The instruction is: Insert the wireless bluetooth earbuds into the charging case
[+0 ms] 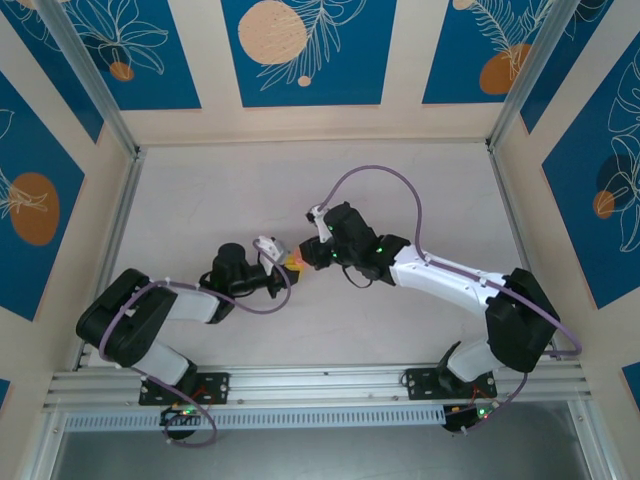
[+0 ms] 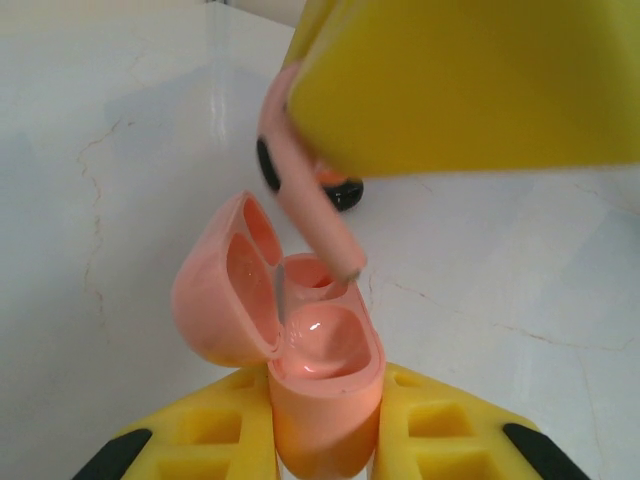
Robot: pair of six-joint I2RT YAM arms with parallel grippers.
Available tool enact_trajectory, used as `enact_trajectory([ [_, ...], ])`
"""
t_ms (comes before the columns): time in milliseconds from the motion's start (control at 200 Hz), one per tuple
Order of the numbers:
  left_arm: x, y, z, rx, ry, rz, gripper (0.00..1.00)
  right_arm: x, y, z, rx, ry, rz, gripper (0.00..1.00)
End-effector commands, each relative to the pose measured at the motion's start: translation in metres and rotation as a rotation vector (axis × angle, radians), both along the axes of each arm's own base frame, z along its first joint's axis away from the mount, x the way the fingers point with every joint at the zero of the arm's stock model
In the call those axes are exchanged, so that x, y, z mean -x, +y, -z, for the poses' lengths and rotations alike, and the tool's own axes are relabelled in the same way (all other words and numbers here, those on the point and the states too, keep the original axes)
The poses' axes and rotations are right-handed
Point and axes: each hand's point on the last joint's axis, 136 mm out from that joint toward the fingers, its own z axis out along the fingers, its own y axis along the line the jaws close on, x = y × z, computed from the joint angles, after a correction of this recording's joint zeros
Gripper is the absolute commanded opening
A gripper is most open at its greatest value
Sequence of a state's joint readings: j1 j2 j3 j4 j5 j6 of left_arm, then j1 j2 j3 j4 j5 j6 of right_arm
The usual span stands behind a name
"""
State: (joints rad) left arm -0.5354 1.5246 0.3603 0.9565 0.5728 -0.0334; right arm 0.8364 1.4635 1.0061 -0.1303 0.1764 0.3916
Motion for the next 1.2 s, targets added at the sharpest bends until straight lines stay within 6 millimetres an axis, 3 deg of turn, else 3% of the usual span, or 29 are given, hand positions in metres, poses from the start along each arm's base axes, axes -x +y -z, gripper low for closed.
enact_trajectory([
  [0,-0.002,-0.009,-0.023,0.066,-0.048,0.023,0.21,0.0,0.01,0.001,-0.014,-0.03,-0.027,0.22],
  [425,-0.008,-0.009,-0.036,0.146,-0.044,-0.015,0.21,0.003,0.003,0.009,0.022,-0.043,0.013,0.22],
  [805,-0.008,-0.009,-0.025,0.098,-0.019,-0.015,0.2,0.002,-0.002,-0.014,-0.009,-0.115,0.013,0.22],
  [1020,-0.008,-0.007,-0.021,0.076,-0.002,-0.021,0.2,0.001,-0.011,-0.015,0.026,-0.131,-0.005,0.22],
  [1195,-0.01,0.0,-0.009,0.013,0.026,-0.064,0.2,0.012,-0.024,-0.007,0.07,-0.09,-0.097,0.21],
])
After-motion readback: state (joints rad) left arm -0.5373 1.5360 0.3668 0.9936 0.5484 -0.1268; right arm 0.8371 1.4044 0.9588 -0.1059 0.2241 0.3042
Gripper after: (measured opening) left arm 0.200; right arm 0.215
